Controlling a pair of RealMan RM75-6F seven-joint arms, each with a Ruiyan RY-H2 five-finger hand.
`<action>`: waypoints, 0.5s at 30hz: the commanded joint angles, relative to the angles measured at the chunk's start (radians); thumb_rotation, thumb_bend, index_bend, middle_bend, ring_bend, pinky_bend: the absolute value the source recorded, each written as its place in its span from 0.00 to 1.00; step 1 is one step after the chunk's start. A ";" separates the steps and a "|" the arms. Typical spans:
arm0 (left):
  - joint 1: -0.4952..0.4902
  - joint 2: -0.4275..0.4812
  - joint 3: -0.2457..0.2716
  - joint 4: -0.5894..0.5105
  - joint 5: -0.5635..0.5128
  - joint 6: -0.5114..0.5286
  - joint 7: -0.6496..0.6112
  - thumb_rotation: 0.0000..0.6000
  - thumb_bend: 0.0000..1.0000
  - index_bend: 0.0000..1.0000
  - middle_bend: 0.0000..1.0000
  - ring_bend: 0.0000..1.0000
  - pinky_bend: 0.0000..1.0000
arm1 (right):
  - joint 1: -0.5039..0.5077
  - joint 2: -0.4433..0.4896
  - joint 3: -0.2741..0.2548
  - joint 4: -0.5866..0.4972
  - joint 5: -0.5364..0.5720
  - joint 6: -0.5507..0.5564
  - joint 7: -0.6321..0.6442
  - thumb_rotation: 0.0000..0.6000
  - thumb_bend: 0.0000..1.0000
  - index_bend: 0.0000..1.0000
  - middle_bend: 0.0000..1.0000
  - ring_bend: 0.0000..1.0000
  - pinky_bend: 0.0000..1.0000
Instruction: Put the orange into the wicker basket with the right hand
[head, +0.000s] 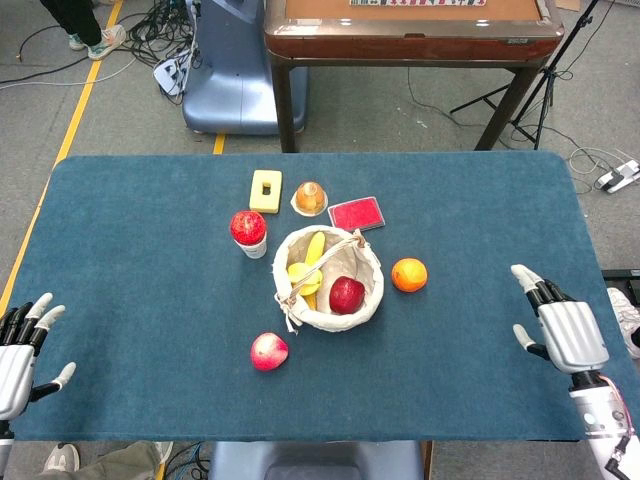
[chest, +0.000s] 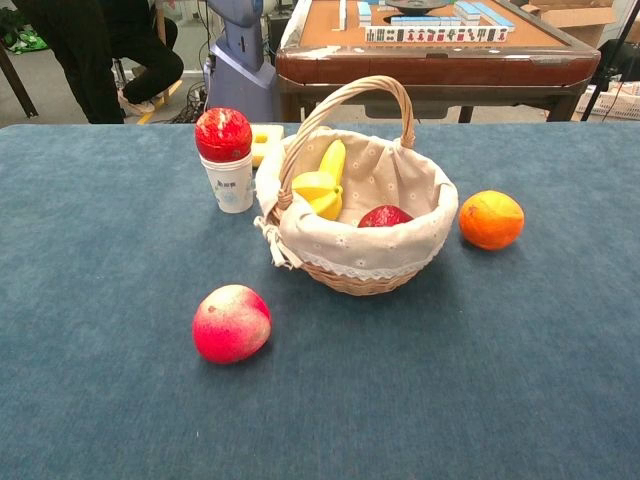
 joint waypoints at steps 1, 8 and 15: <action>0.001 0.001 -0.001 0.000 -0.001 0.003 -0.003 1.00 0.26 0.17 0.00 0.00 0.00 | 0.082 -0.022 0.030 -0.015 0.078 -0.113 -0.086 1.00 0.28 0.07 0.13 0.20 0.52; 0.003 0.000 0.001 -0.001 -0.002 0.002 0.004 1.00 0.26 0.17 0.00 0.00 0.00 | 0.214 -0.105 0.078 0.017 0.243 -0.266 -0.230 1.00 0.20 0.04 0.09 0.17 0.45; 0.005 0.001 0.000 0.002 -0.013 -0.001 0.008 1.00 0.26 0.17 0.00 0.00 0.00 | 0.324 -0.227 0.106 0.148 0.335 -0.356 -0.260 1.00 0.19 0.04 0.12 0.17 0.45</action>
